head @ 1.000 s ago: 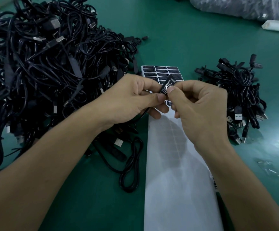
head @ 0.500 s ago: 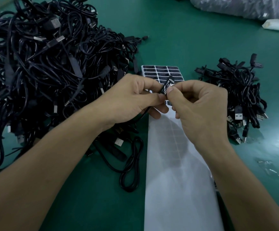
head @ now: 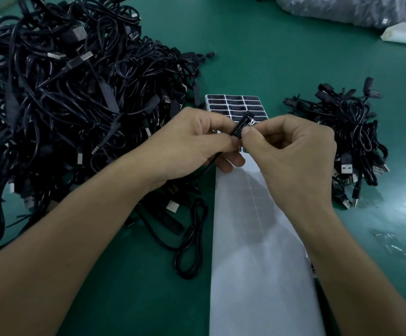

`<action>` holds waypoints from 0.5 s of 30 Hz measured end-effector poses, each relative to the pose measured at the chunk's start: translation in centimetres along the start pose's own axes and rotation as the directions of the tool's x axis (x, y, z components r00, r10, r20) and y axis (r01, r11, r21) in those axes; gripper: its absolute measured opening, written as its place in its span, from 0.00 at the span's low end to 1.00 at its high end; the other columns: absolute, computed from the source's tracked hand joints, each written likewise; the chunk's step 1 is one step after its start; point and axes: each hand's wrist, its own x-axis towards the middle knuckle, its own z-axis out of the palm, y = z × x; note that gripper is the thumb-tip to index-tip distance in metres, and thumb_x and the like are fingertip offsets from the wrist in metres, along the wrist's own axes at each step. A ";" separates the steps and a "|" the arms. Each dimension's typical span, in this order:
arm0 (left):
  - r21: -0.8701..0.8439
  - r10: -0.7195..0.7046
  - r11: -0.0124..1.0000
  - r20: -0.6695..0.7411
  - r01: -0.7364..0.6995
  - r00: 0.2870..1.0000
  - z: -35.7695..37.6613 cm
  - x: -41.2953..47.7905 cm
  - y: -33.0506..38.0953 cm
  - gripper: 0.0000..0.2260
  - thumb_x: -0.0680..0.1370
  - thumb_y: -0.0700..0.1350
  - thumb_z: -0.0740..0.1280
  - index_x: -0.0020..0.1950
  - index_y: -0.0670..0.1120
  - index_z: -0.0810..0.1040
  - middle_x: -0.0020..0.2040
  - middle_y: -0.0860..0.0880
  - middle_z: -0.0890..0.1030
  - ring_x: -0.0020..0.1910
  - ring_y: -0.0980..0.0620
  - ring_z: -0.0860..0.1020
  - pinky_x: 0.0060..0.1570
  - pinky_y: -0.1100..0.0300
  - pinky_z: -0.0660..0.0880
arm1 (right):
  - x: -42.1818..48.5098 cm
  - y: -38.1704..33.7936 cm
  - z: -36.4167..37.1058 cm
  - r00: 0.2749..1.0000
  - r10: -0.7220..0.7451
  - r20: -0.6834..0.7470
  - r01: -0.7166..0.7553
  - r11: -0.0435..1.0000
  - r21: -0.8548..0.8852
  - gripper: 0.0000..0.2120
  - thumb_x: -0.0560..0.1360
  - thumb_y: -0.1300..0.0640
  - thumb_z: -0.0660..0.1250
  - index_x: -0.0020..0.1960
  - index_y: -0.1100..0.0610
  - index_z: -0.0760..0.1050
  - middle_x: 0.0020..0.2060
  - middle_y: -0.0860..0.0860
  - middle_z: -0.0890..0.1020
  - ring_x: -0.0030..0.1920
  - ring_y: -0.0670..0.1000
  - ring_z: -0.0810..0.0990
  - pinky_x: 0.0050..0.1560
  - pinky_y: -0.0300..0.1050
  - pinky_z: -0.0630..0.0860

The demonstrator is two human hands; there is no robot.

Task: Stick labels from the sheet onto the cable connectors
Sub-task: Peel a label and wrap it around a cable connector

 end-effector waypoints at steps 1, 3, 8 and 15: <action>0.007 -0.002 1.000 0.007 0.002 1.000 0.0 0.0 0.0 0.08 0.81 0.36 0.66 0.49 0.44 0.85 0.39 0.48 0.86 0.38 0.54 0.84 0.44 0.64 0.80 | 0.0 0.0 0.0 1.000 -0.001 -0.002 0.001 1.000 -0.007 0.10 0.72 0.56 0.75 0.35 0.45 0.80 0.27 0.38 0.82 0.28 0.39 0.79 0.31 0.27 0.71; 0.020 -0.009 1.000 0.016 0.009 1.000 -0.1 0.0 0.1 0.09 0.81 0.37 0.66 0.49 0.46 0.85 0.40 0.46 0.87 0.39 0.52 0.84 0.44 0.63 0.80 | 0.1 0.1 -0.1 1.000 0.012 -0.005 -0.012 1.000 -0.011 0.08 0.72 0.53 0.76 0.36 0.46 0.81 0.30 0.41 0.83 0.30 0.42 0.80 0.32 0.29 0.72; 0.032 -0.012 0.999 0.017 0.012 1.000 -0.2 -0.1 0.2 0.08 0.81 0.38 0.66 0.50 0.46 0.85 0.40 0.45 0.87 0.37 0.51 0.83 0.44 0.65 0.80 | 0.1 0.1 -0.2 1.000 0.028 -0.007 -0.028 1.000 0.004 0.07 0.71 0.52 0.78 0.37 0.46 0.81 0.32 0.42 0.84 0.32 0.43 0.81 0.34 0.31 0.73; 0.066 -0.003 0.998 0.036 0.001 0.999 -0.4 -0.1 0.1 0.09 0.82 0.39 0.65 0.51 0.47 0.85 0.37 0.48 0.85 0.35 0.55 0.80 0.42 0.67 0.78 | 0.1 0.4 -0.3 0.997 0.058 -0.047 -0.058 0.998 0.017 0.10 0.69 0.51 0.80 0.43 0.45 0.79 0.34 0.42 0.84 0.35 0.45 0.83 0.38 0.35 0.77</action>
